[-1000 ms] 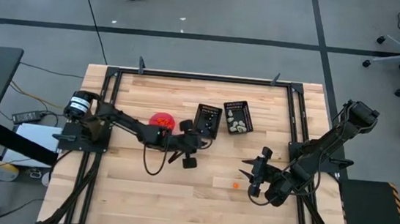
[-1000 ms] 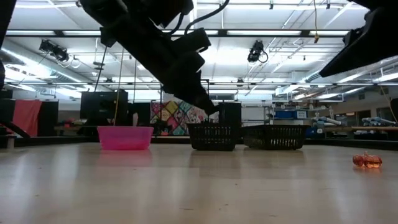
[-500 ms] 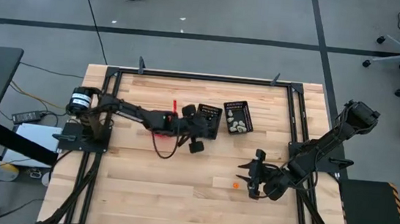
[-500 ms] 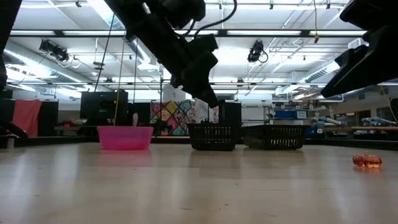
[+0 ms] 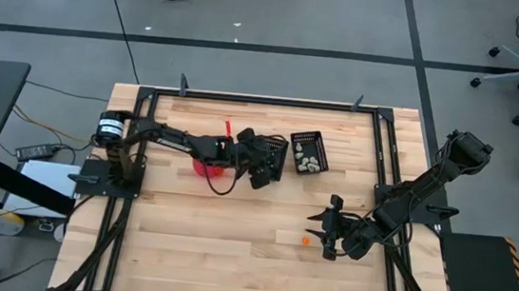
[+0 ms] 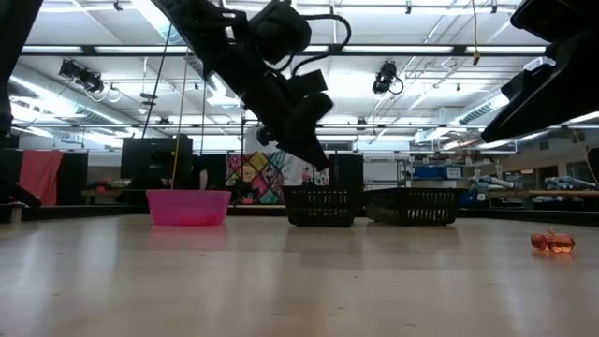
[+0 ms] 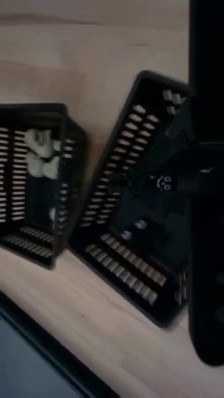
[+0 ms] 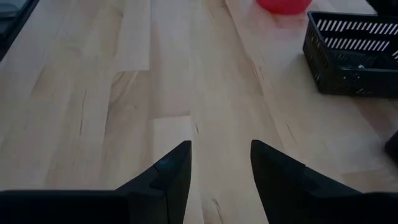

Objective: Sort Halloween decoration
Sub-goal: Put the black skeleton toy into the left black bin, then put the orange pumpkin toy into the red bowl

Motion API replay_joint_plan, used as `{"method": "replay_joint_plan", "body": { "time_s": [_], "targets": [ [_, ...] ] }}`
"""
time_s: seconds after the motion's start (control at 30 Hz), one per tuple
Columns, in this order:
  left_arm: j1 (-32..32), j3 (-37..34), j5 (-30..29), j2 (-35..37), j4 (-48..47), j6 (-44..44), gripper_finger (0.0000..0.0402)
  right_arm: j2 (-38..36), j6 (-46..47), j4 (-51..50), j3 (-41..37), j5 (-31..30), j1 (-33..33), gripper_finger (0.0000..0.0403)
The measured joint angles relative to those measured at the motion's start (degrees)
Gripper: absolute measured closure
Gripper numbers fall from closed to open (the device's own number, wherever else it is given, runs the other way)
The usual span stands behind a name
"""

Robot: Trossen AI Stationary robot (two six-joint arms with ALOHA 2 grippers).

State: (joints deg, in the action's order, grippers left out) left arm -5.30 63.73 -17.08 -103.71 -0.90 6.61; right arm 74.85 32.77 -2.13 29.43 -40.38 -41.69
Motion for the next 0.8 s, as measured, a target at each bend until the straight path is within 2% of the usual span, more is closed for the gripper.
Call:
{"method": "replay_joint_plan", "body": {
  "time_s": [0.13,0.37,0.5,0.63,0.8],
  "targets": [
    [0.0,-0.1,0.0,-2.3,2.1,0.3,0.0342,0.0,-0.1,0.4,0.0,0.0,0.0,0.0234],
    [0.2,0.0,0.0,-3.1,2.5,1.2,0.0264,0.0,-0.3,0.4,0.0,0.0,0.0,0.0234],
    [0.3,0.0,0.2,-3.1,2.4,1.3,0.0234,0.0,-0.2,0.4,0.0,0.0,0.0,0.0234],
    [1.2,0.0,1.7,-2.6,2.3,0.5,0.0227,0.0,-0.2,0.4,0.0,2.6,0.0,0.0234],
    [6.0,0.2,1.7,0.6,5.4,-6.7,0.0239,1.9,1.1,0.4,0.1,5.3,0.2,0.0234]
  ]
}}
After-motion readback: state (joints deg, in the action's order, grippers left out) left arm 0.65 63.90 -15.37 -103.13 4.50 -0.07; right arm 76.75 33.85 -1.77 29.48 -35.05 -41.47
